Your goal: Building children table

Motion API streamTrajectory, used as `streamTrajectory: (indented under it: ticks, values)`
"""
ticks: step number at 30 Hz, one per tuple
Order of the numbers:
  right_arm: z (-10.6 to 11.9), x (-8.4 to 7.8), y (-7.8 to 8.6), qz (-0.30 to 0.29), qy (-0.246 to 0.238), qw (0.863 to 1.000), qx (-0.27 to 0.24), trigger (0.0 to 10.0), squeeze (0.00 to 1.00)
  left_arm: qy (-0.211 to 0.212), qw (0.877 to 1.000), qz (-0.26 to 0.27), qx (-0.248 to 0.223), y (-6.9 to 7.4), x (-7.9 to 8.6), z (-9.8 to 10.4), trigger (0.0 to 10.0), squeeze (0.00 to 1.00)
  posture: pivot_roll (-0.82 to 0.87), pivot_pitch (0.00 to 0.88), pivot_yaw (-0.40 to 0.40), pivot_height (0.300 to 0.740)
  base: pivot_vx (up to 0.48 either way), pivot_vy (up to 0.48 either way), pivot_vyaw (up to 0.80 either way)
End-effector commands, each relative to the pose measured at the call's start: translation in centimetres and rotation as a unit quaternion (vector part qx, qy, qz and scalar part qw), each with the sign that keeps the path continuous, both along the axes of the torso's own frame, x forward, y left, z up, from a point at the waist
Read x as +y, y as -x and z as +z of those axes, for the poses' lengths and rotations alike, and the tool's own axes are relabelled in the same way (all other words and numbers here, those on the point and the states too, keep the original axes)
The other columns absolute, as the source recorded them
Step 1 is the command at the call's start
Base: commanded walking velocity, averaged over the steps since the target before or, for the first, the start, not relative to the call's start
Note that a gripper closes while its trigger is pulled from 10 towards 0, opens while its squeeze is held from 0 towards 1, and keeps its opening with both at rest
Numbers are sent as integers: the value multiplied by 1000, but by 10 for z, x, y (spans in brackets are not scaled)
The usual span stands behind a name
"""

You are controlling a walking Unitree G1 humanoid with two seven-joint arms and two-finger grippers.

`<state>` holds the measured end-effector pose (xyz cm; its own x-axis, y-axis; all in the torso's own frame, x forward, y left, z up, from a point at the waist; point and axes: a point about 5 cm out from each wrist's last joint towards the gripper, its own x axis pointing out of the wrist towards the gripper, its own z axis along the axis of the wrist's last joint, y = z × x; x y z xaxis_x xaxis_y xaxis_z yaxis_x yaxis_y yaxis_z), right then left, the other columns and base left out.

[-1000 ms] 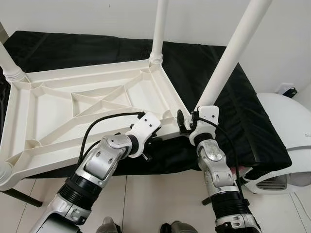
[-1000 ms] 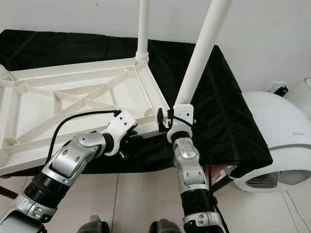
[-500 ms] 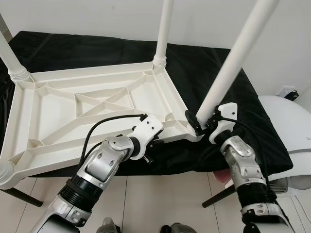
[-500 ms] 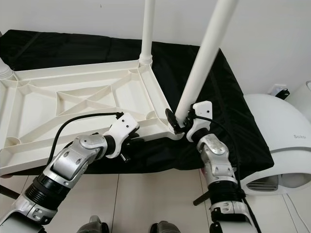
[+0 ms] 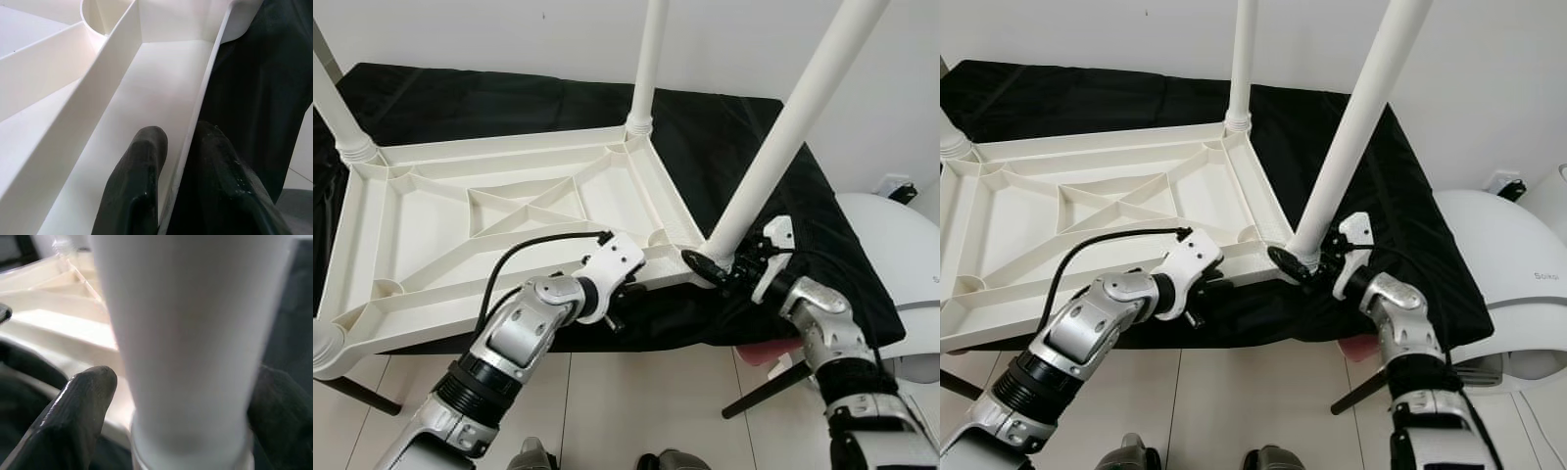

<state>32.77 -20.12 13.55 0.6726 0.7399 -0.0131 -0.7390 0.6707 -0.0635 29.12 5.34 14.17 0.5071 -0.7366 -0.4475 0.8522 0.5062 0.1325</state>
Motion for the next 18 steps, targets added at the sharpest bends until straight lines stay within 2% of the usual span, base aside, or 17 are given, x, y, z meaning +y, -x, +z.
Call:
streamTrajectory:
  ticks: [1, 8, 17, 18]
  values:
    - [0, -3, -1, 10, 3, 1000, 0, 10000, 0, 9, 999, -37, 5, 4, -7, 4, 10000, 0, -24, 52, -53, 740, 0, 0, 0]
    - [14, -12, -12, -4, 8, 1000, -26, 10000, 0, 9, 999, -35, 5, 3, -6, 5, 10000, 0, -25, 57, -49, 740, 0, 0, 0]
    - [18, -11, -17, 7, 6, 999, -35, 10000, 0, 9, 999, -34, 5, 2, -6, 6, 10000, 0, -23, 59, -48, 740, 0, 0, 0]
    - [19, -11, -17, 11, 7, 999, -36, 9176, 0, 9, 999, -34, 5, 2, -6, 6, 10000, 0, -22, 59, -48, 740, 0, 0, 0]
